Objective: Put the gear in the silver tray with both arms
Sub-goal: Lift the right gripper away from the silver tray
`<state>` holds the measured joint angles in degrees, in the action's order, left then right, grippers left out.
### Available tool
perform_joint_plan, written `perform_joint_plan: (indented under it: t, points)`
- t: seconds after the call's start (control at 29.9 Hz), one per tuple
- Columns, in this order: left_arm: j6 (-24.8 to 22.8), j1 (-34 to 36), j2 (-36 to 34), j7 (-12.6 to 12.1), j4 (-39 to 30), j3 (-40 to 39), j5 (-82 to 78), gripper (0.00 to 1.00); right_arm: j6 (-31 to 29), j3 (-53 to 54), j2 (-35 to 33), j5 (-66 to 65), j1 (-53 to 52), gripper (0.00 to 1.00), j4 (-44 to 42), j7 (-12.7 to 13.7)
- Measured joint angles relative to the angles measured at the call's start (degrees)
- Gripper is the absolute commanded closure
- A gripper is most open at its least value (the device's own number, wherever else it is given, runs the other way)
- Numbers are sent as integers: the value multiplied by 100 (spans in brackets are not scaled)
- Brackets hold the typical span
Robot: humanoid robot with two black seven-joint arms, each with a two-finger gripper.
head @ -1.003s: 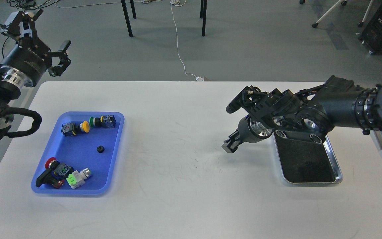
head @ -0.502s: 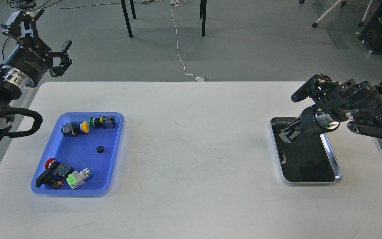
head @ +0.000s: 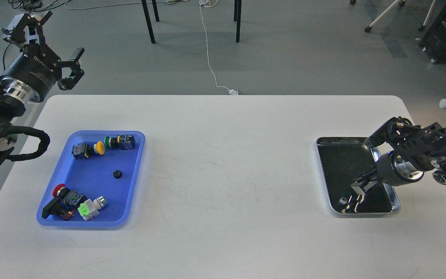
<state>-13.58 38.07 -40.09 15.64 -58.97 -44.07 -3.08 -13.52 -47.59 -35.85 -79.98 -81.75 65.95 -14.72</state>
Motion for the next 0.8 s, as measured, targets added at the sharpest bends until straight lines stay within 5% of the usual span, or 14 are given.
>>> perform_joint_plan:
  t: [0.3,0.53,0.8]
  points:
    - [6,-1,-114,1,40,14,-14,2,7,517,-126,76,10,19,-43,26]
    - [-132,35,-195,-33,12,260,-395,2,28,2691,-77,1444,373,5,-729,7]
    - [-1033,4,-963,-37,-207,568,-1928,3,28,5516,444,3326,1374,4,-1845,3]
